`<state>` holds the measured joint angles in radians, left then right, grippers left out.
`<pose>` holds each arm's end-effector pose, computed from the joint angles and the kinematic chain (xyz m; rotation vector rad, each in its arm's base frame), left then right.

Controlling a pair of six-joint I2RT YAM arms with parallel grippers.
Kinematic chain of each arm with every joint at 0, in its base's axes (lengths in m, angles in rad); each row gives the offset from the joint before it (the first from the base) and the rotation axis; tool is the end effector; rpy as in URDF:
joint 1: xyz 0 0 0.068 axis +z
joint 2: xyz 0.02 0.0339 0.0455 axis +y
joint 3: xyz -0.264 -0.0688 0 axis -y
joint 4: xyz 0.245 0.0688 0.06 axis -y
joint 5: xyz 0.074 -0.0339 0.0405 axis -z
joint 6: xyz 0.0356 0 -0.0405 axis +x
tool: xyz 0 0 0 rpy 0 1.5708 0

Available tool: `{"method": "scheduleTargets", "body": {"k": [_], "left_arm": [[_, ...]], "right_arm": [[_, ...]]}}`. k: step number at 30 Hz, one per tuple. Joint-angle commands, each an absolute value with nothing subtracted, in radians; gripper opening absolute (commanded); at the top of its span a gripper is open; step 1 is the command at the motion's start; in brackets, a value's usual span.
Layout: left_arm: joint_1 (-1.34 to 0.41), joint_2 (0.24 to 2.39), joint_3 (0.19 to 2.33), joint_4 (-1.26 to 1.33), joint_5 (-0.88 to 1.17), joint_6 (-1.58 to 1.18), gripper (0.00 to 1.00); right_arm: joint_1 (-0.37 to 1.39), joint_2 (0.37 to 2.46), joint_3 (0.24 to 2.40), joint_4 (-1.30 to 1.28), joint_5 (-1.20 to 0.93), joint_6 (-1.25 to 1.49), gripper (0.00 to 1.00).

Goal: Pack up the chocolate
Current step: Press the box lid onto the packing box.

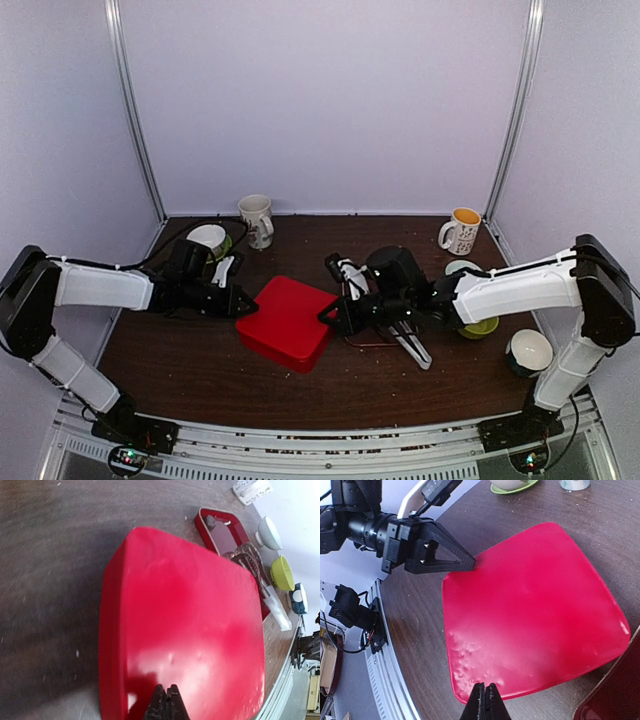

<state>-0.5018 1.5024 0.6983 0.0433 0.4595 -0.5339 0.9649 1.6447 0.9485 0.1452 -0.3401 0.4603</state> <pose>0.2483 -0.1542 0.1690 0.2073 2.4662 -1.0230 0.1939 0.3007 0.2094 -0.7953 2.1921 1.1503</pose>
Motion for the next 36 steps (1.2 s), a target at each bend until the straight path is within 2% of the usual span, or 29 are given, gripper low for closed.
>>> {"method": "scheduleTargets", "body": {"k": [1, 3, 7, 11, 15, 18, 21, 24, 28, 32, 36], "left_arm": [[-0.515, 1.402, 0.651, -0.068, 0.401, -0.556, 0.0], [-0.514, 1.4, 0.61, -0.041, 0.401, -0.565, 0.0], [-0.514, 1.44, 0.553, -0.006, 0.412, -0.573, 0.0], [-0.526, 1.292, 0.532, -0.034, 0.364, -0.594, 0.0], [-0.528, 1.275, 0.448, 0.021, 0.318, -0.622, 0.0], [-0.531, 1.347, 0.5, -0.025, 0.375, -0.591, 0.0], [-0.543, 1.254, 0.502, -0.032, 0.356, -0.606, 0.0], [-0.544, 1.17, 0.468, -0.047, 0.322, -0.619, 0.0], [-0.544, 1.174, 0.476, -0.089, 0.343, -0.61, 0.0], [-0.569, 1.071, 0.445, -0.059, 0.314, -0.662, 0.0], [-0.57, 1.176, 0.429, -0.066, 0.291, -0.635, 0.0]], "right_arm": [[0.976, 1.752, 0.918, 0.143, -0.318, 0.46, 0.0], [0.981, 1.764, 0.946, 0.105, -0.312, 0.453, 0.0], [1.004, 1.663, 0.969, 0.074, -0.282, 0.426, 0.0], [1.038, 1.609, 0.962, 0.086, -0.305, 0.409, 0.0], [1.071, 1.622, 0.968, 0.084, -0.317, 0.38, 0.0], [1.072, 1.699, 0.992, 0.051, -0.278, 0.379, 0.0], [1.08, 1.795, 1.049, -0.027, -0.251, 0.365, 0.0], [1.104, 1.764, 1.077, -0.064, -0.201, 0.332, 0.0], [1.112, 1.694, 1.098, -0.055, -0.223, 0.327, 0.0], [1.118, 1.683, 1.079, -0.015, -0.245, 0.33, 0.0], [1.128, 1.717, 1.079, -0.019, -0.273, 0.326, 0.0]]}}
